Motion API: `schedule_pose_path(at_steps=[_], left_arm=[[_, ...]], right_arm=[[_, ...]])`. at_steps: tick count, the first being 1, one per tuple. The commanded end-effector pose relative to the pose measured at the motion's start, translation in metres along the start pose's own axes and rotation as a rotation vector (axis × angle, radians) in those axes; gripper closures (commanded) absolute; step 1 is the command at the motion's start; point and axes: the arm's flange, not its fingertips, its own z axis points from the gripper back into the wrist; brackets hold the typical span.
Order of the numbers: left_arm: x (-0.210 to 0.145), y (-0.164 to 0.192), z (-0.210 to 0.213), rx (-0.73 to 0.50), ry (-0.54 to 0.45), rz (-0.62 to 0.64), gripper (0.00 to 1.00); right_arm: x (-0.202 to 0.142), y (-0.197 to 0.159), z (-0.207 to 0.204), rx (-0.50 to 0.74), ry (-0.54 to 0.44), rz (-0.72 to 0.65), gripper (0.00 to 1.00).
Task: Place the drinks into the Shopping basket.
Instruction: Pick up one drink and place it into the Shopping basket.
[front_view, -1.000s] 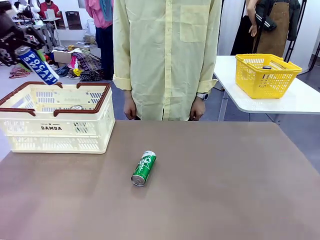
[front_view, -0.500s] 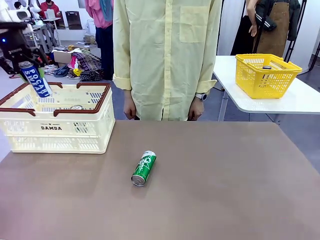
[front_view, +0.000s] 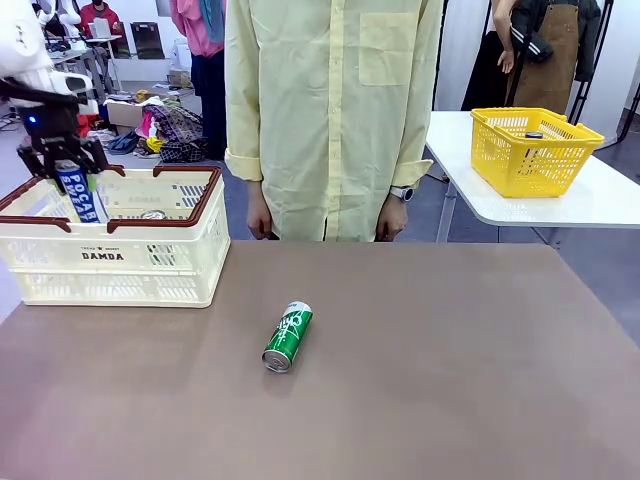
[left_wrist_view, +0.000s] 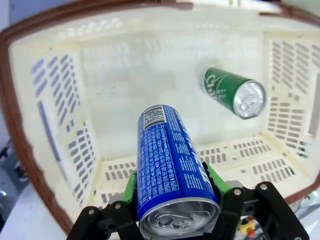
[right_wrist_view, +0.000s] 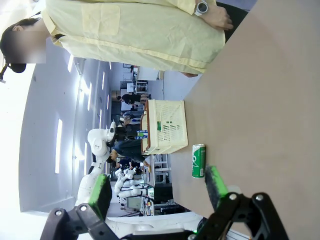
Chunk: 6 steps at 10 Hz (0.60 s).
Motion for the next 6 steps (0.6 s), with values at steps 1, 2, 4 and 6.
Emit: schedule_pose_path(at_steps=[1,2,4,6], left_arm=[[0.008,-0.003,0.000,0.024,0.048,-0.031,1.00],[0.010,-0.007,-0.014,0.038,0.070,-0.029,1.00],[0.016,-0.016,-0.034,0.046,0.086,-0.042,1.00],[0.020,-0.022,-0.043,0.064,0.083,-0.058,1.00]], right_arm=[[0.004,0.002,-0.002,0.022,-0.010,0.019,0.00],[0.004,0.002,-0.002,0.022,-0.010,0.019,0.00],[0.004,0.002,-0.002,0.022,-0.010,0.019,0.00],[0.004,0.002,-0.002,0.022,-0.010,0.019,0.00]])
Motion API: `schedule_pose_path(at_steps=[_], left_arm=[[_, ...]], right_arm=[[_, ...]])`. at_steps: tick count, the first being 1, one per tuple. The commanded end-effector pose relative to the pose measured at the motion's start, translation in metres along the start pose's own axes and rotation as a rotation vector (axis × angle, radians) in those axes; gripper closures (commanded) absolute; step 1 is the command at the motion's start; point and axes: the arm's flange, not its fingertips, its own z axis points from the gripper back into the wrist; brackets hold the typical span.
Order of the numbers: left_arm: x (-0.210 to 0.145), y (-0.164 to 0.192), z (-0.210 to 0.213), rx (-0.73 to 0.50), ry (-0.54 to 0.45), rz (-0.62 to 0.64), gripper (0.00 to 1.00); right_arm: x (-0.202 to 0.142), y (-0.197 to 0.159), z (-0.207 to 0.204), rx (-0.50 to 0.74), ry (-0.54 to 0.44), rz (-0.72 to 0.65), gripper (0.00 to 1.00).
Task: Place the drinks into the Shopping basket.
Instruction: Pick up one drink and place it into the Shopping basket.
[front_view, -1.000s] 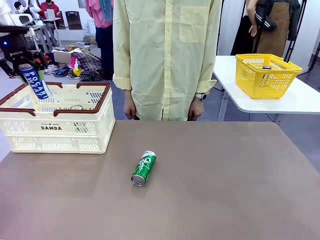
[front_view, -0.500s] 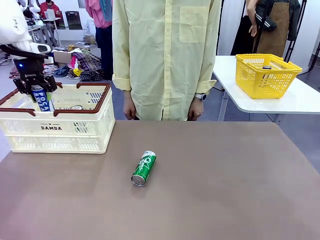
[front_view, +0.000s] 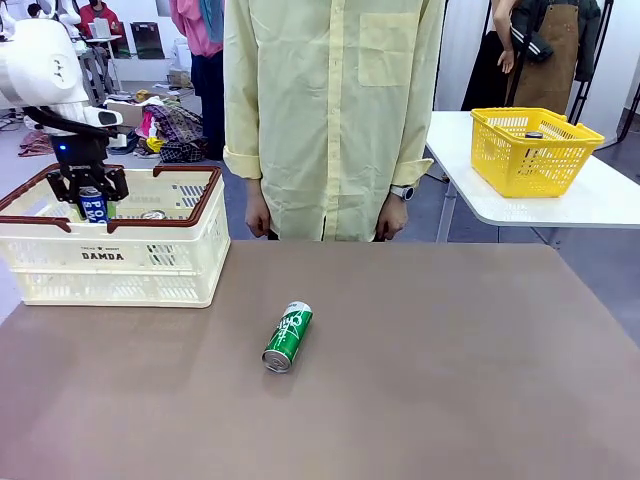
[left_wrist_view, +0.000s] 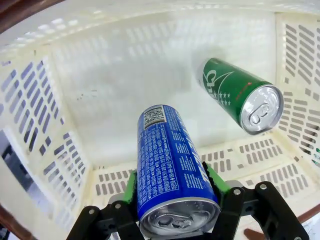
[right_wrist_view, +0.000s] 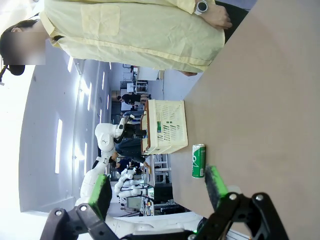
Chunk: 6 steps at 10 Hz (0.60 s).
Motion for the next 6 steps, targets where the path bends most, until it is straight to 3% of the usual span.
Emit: schedule_pose_path(at_steps=[1,4,5,6], left_arm=[[0.006,-0.001,0.004,0.044,-0.023,0.006,1.00],[0.012,-0.006,-0.008,0.044,0.019,0.028,0.96],[0.014,-0.009,-0.009,0.033,0.027,0.024,0.55],[0.014,-0.011,-0.008,0.051,0.027,0.018,0.00]], right_arm=[[0.004,0.002,-0.002,0.022,-0.010,0.019,0.00],[0.004,0.002,-0.002,0.022,-0.010,0.019,0.00],[0.004,0.002,-0.002,0.022,-0.010,0.019,0.00],[0.004,0.002,-0.002,0.022,-0.010,0.019,0.00]])
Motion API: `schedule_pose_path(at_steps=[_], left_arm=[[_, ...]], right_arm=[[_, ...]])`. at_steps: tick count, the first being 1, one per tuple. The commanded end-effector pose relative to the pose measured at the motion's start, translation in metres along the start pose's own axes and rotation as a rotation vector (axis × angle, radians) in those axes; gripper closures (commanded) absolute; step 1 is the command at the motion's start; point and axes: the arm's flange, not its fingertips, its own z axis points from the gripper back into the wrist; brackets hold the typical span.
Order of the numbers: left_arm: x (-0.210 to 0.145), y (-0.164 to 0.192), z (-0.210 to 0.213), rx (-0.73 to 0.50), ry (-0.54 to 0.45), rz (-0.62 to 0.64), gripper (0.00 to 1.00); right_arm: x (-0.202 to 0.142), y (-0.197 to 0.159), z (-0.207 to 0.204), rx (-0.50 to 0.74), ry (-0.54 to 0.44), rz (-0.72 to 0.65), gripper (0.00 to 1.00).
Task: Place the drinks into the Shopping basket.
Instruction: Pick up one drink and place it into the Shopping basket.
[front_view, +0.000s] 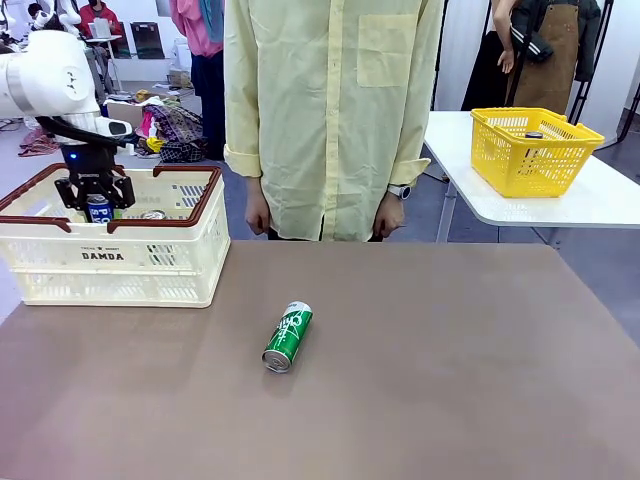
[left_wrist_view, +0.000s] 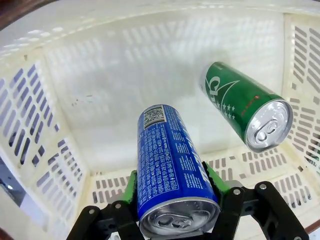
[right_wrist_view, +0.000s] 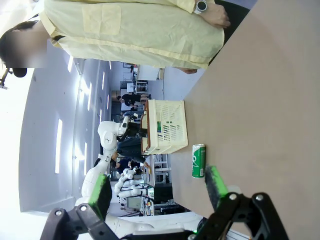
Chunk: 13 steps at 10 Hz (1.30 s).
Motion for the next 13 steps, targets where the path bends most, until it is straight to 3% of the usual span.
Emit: schedule_pose_path(at_steps=[1,5,7,8,10,11,13], left_arm=[[0.004,-0.006,0.015,0.028,-0.005,0.006,0.00],[-0.003,-0.012,0.032,-0.004,-0.056,-0.010,0.00],[-0.019,-0.016,0.071,-0.083,-0.132,-0.035,0.00],[-0.038,-0.015,0.105,-0.166,-0.178,-0.050,0.00],[-0.094,-0.004,0.165,-0.479,-0.213,-0.034,0.00],[-0.118,0.007,0.175,-0.640,-0.177,-0.041,0.00],[-0.166,0.057,0.173,-0.925,-0.068,-0.212,0.00]], right_arm=[[0.004,0.002,-0.002,0.021,-0.010,0.019,0.00],[0.004,0.002,-0.002,0.021,-0.010,0.019,0.00],[0.004,0.002,-0.002,0.021,-0.010,0.019,0.00],[0.004,0.002,-0.002,0.021,-0.010,0.019,0.00],[0.004,0.002,-0.002,0.021,-0.010,0.019,0.00],[0.004,0.002,-0.002,0.021,-0.010,0.019,0.00],[0.004,0.002,-0.002,0.021,-0.010,0.019,0.00]])
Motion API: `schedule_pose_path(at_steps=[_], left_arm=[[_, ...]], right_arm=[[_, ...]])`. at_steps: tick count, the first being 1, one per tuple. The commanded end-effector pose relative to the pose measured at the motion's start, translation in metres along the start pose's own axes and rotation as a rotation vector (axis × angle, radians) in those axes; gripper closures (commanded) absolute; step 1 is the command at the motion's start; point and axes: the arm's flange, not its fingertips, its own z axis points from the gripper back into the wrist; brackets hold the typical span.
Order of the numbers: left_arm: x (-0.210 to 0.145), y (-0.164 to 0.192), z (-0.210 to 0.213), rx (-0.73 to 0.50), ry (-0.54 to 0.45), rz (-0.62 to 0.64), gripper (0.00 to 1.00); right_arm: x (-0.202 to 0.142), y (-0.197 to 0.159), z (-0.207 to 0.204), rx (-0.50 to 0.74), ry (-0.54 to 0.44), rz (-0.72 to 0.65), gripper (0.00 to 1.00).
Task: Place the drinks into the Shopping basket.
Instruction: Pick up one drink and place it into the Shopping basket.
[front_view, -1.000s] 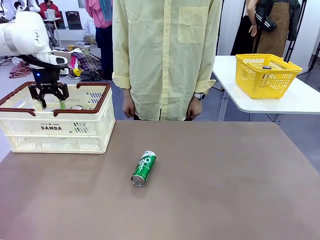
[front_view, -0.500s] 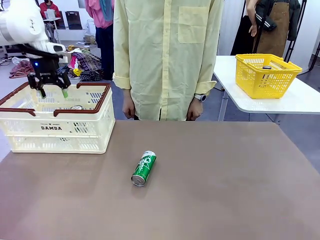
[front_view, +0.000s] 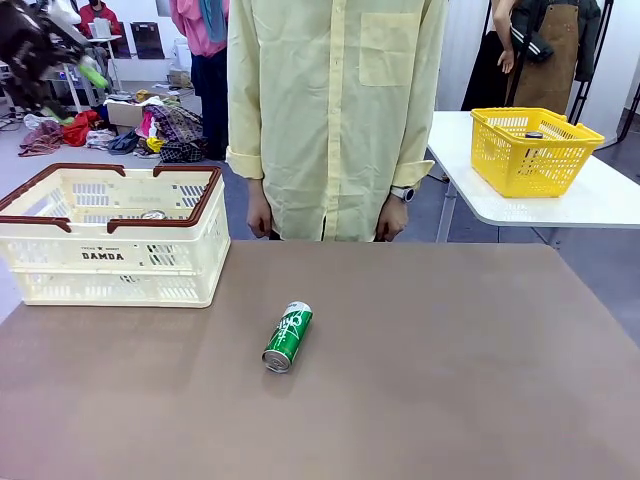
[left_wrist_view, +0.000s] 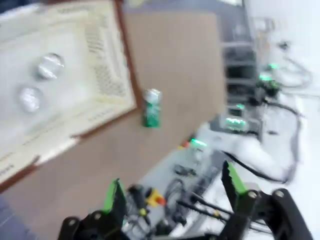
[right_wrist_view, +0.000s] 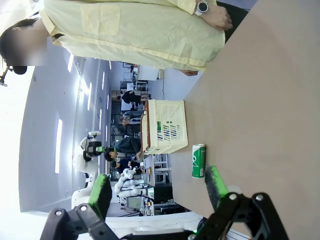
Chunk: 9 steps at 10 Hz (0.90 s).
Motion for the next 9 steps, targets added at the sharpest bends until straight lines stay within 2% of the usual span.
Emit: schedule_pose_path(at_steps=[1,2,3,4,5,6,7,8,9], left_arm=[[-0.040,0.063,0.015,-0.291,0.124,-0.049,0.00],[-0.057,0.078,0.017,-0.399,0.037,-0.103,0.00],[-0.072,0.088,0.010,-0.430,0.019,-0.103,0.00],[-0.094,0.100,0.009,-0.483,0.075,-0.110,0.00],[-0.111,0.107,0.012,-0.553,0.070,-0.168,0.00],[-0.123,0.113,0.013,-0.554,0.021,-0.155,0.00],[-0.128,0.119,0.009,-0.563,0.016,-0.139,0.00],[-0.124,0.123,0.004,-0.537,0.063,-0.083,0.00],[-0.113,0.118,-0.015,-0.544,0.042,-0.125,0.00]], right_arm=[[0.004,0.003,-0.002,0.022,-0.010,0.019,0.00],[0.004,0.003,-0.002,0.022,-0.010,0.019,0.00],[0.004,0.003,-0.002,0.022,-0.010,0.019,0.00],[0.004,0.003,-0.002,0.022,-0.010,0.019,0.00],[0.004,0.003,-0.002,0.022,-0.010,0.019,0.00],[0.004,0.003,-0.002,0.022,-0.010,0.019,0.00],[0.004,0.003,-0.002,0.022,-0.010,0.019,0.00],[0.004,0.003,-0.002,0.022,-0.010,0.019,0.00],[0.004,0.003,-0.002,0.022,-0.010,0.019,0.00]])
